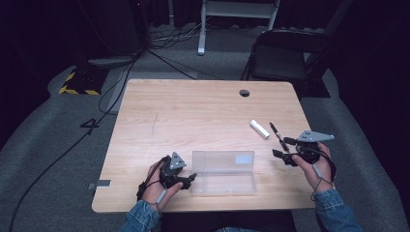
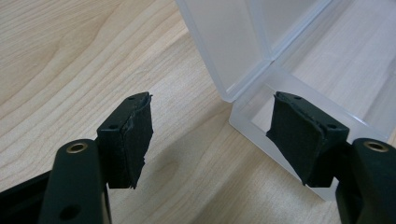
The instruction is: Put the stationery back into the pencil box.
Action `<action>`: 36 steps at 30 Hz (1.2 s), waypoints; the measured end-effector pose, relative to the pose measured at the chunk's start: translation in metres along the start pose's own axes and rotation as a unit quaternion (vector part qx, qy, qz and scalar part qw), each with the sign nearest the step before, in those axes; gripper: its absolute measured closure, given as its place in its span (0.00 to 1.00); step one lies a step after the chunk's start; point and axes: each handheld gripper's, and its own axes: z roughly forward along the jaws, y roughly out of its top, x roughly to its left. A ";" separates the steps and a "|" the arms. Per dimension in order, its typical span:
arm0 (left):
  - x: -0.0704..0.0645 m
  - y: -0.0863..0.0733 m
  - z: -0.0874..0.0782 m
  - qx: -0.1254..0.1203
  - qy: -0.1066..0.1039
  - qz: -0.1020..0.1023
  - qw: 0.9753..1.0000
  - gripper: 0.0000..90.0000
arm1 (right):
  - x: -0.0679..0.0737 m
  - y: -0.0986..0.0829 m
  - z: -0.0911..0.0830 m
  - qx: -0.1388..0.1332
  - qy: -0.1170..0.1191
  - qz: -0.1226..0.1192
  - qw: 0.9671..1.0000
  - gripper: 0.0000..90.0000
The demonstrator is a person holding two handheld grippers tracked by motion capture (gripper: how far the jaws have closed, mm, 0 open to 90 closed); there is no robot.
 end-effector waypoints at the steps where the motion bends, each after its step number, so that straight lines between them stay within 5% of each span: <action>1: 0.000 0.000 -0.001 -0.001 0.001 0.002 1.000 0.33 | -0.001 0.001 -0.001 -0.002 -0.002 0.002 1.000 0.26; 15: 0.000 0.003 -0.014 -0.047 0.002 0.012 0.999 0.30 | -0.024 0.017 0.005 0.014 -0.035 0.028 0.999 0.18; 18: 0.004 0.001 -0.018 -0.051 0.008 0.008 0.999 0.31 | -0.032 0.022 0.013 0.025 -0.058 0.042 0.997 0.36; 25: 0.010 -0.008 -0.034 -0.069 0.028 -0.008 0.997 0.31 | -0.045 0.028 0.026 0.039 -0.069 0.054 0.995 0.51; 30: 0.017 -0.022 -0.041 -0.050 0.055 -0.028 0.997 0.32 | -0.049 0.029 0.037 0.057 -0.071 0.071 0.993 0.58; 36: 0.026 -0.036 -0.042 -0.023 0.075 -0.062 0.995 0.32 | -0.058 0.032 0.052 0.078 -0.097 0.059 0.990 0.67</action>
